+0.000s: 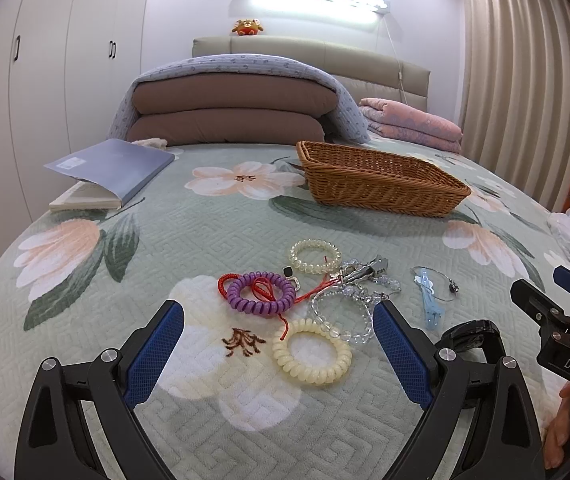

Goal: Organize jewelry

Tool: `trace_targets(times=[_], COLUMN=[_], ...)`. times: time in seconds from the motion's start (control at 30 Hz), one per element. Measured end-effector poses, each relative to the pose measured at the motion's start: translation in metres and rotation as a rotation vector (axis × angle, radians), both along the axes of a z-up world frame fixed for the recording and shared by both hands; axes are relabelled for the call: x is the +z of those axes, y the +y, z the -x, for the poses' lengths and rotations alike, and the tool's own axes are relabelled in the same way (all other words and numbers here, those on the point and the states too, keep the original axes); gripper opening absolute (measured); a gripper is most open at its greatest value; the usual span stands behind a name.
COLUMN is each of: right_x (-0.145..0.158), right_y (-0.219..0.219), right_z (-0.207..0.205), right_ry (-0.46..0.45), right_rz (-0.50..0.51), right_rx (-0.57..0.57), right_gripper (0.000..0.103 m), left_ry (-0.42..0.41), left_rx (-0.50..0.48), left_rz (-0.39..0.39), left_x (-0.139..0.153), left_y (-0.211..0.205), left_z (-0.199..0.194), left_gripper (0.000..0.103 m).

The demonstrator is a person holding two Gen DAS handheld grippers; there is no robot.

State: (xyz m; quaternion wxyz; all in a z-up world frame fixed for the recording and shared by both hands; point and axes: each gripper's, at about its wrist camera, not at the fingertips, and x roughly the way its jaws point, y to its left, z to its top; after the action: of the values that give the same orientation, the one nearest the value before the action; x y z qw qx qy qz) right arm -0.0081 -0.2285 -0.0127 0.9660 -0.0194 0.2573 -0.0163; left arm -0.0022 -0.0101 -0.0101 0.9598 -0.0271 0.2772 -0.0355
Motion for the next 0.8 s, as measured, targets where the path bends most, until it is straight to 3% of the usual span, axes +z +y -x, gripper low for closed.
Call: trace_targets(times=[0.8], right_x=[0.0001], right_y=[0.0002], right_z=[0.0001], right_ry=[0.000], right_rz=[0.000], right_rx=[-0.001], right_gripper=[0.098], left_ry=[-0.001], left_rx=[-0.002], left_rz=[-0.001], left_x=[0.0002], left_y=[-0.0007], left_z=[0.0006], left_gripper=[0.096])
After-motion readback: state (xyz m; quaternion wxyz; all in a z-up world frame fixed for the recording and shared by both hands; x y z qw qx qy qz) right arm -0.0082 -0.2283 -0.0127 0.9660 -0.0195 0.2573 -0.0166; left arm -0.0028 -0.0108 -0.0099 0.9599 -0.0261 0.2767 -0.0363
